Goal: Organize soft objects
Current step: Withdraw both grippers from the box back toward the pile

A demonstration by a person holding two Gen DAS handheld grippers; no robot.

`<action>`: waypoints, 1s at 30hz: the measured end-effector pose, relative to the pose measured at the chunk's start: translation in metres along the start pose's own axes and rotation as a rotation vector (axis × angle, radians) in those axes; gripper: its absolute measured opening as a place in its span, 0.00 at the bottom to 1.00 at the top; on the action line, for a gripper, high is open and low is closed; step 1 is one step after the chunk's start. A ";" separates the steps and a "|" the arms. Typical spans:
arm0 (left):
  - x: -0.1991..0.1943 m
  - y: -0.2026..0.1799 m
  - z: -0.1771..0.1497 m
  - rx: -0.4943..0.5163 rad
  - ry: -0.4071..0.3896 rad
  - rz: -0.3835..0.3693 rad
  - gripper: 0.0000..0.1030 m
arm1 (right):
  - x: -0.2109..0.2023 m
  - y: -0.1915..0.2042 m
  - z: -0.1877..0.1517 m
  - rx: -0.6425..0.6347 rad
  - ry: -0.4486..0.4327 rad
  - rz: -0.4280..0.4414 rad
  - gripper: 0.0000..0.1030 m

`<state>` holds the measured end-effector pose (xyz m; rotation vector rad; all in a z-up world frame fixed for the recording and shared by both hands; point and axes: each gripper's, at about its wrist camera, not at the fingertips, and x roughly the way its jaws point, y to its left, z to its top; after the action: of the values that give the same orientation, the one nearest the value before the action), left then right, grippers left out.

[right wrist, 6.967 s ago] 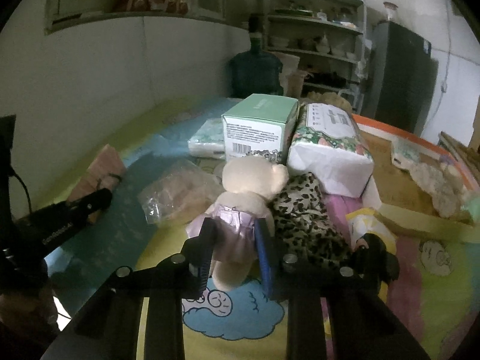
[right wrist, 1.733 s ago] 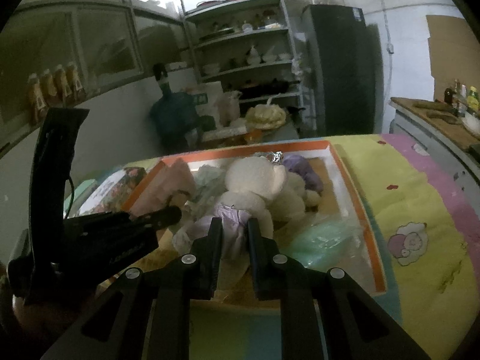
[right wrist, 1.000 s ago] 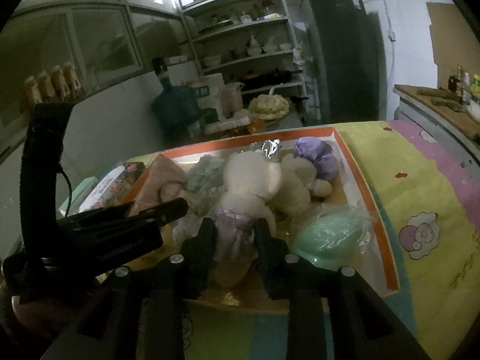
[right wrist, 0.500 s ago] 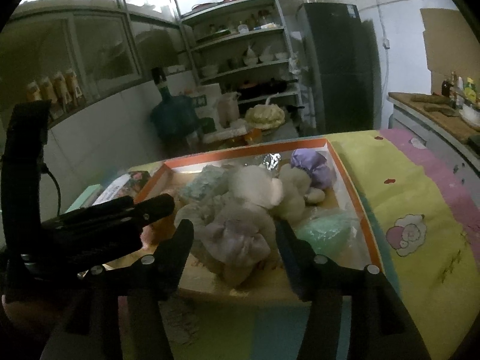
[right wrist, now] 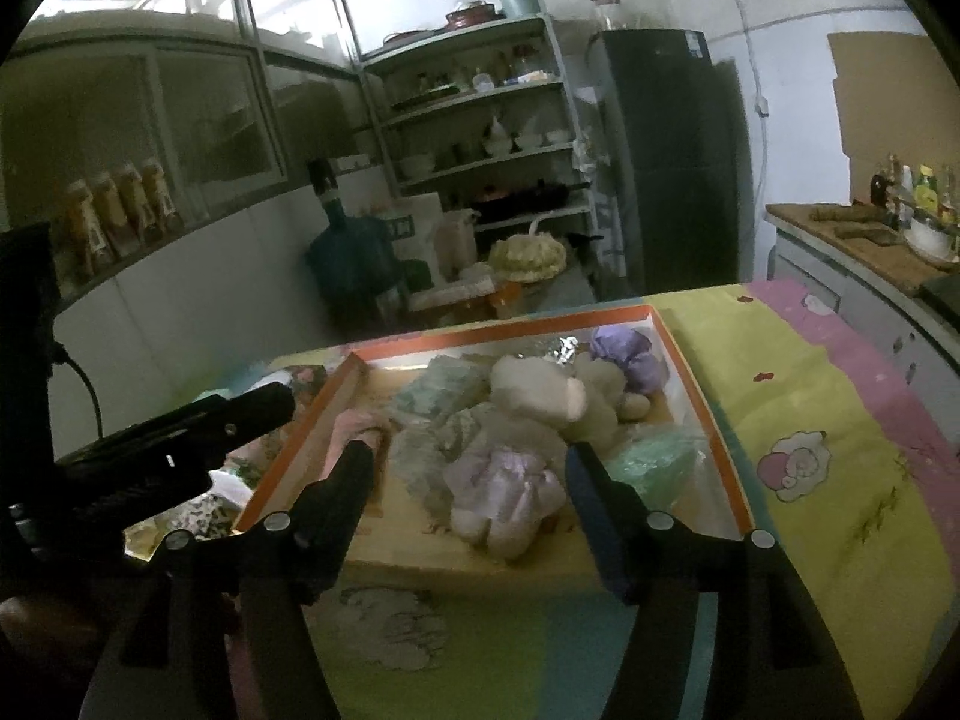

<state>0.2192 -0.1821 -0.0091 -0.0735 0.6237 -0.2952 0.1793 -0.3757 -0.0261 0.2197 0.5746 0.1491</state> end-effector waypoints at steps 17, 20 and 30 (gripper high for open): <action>-0.066 0.056 -0.011 -0.045 -0.092 0.071 0.82 | -0.028 0.063 -0.004 -0.060 -0.044 0.009 0.75; -0.079 0.069 -0.015 -0.053 -0.110 0.089 0.82 | -0.031 0.079 -0.007 -0.074 -0.048 0.016 0.75; -0.115 0.115 -0.027 -0.097 -0.152 0.128 0.82 | -0.040 0.122 -0.016 -0.115 -0.060 0.036 0.75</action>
<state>0.1434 -0.0378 0.0160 -0.1475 0.4893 -0.1341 0.1276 -0.2636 0.0122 0.1223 0.5009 0.2094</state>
